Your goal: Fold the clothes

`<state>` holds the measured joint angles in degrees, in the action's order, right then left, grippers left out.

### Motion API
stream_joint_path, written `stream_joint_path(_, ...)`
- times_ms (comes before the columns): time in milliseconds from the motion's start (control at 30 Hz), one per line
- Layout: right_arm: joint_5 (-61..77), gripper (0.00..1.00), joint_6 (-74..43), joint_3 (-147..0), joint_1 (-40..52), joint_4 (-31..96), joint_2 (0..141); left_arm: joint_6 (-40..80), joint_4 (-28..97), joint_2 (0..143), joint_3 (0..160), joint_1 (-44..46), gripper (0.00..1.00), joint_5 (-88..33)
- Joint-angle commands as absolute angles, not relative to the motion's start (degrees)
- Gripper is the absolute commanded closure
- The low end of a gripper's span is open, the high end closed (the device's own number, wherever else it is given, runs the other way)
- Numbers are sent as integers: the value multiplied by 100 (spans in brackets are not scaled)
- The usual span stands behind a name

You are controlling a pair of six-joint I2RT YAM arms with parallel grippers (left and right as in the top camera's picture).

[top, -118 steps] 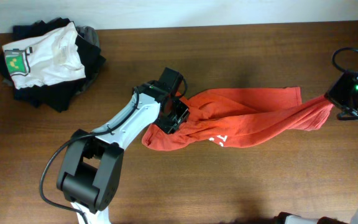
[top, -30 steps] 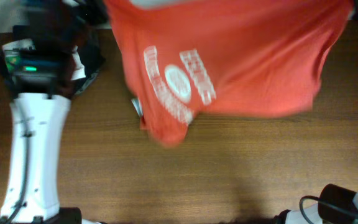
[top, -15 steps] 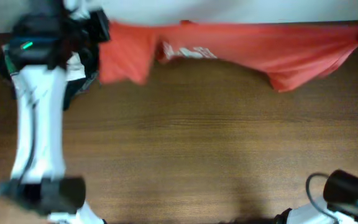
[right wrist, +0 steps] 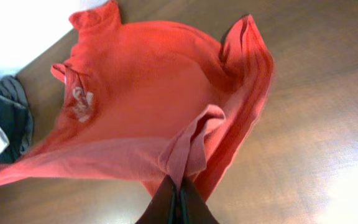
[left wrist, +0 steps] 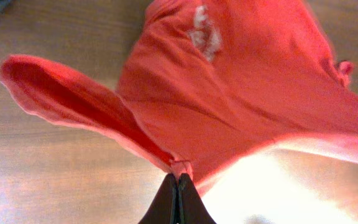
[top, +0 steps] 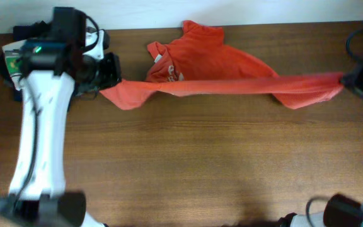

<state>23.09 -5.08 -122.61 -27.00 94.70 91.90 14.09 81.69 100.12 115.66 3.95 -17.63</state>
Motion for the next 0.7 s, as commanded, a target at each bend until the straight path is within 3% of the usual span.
stream_joint_path(0,1859,96,-366,-12234,-2694,9734,8829,1317,8774,9321,11681,403,99,-1614)
stream_joint_path(133,1874,96,-360,-11793,-2694,9734,8495,1319,9638,9050,11681,403,99,-1262)
stream_joint_path(267,1855,95,-327,-11076,-2696,9732,8047,1315,9673,8702,11393,414,99,-1219)
stream_joint_path(367,1820,86,-316,-10661,-2696,9732,7813,1313,9673,8318,10947,460,94,-1214)
stream_joint_path(400,1791,69,-320,-10600,-2696,9732,7784,1313,9671,8165,10711,502,92,-1194)
stream_joint_path(433,1789,52,-320,-10591,-2696,9732,7787,1313,9671,8034,10486,537,86,-1197)
stream_joint_path(467,1791,2,-320,-10591,-2694,9732,7789,1315,9671,7900,10261,576,62,-1199)
stream_joint_path(500,1793,2,-322,-10591,-2696,9732,7793,1315,9671,7728,9948,637,1,-1199)
stream_joint_path(667,1796,2,-325,-10591,-2696,9732,7793,1315,9286,7199,8875,735,1,-1199)
